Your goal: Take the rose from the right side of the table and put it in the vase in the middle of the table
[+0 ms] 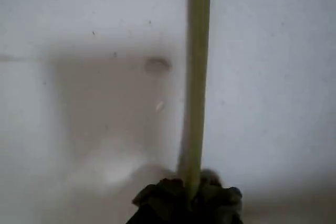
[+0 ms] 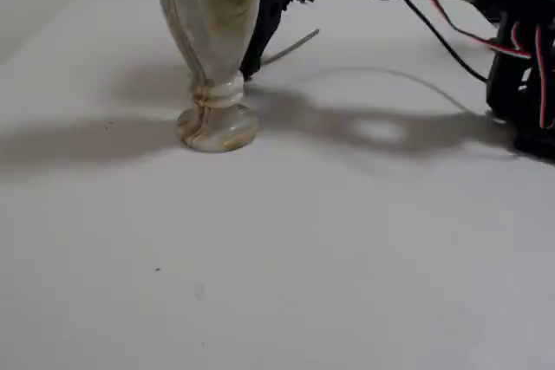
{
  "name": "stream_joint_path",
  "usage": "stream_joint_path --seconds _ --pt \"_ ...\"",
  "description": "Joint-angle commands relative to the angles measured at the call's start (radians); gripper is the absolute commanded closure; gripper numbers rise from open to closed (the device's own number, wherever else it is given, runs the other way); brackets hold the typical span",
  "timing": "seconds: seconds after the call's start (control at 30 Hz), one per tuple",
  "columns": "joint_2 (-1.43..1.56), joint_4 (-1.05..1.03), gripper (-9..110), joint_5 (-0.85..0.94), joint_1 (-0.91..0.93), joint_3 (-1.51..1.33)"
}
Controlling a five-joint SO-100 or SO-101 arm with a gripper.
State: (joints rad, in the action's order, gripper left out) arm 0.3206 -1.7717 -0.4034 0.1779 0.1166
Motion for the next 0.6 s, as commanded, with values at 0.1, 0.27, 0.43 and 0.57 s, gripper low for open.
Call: stream_joint_path --seconds 0.1,0.27,0.43,0.57 --pt "0.414 -0.026 102 -0.101 0.072 0.021" --pt "0.664 0.015 102 -0.156 0.087 0.021" --pt "0.902 0.132 102 -0.186 0.055 0.021" --pt "1.072 0.221 102 -0.198 -0.041 0.021"
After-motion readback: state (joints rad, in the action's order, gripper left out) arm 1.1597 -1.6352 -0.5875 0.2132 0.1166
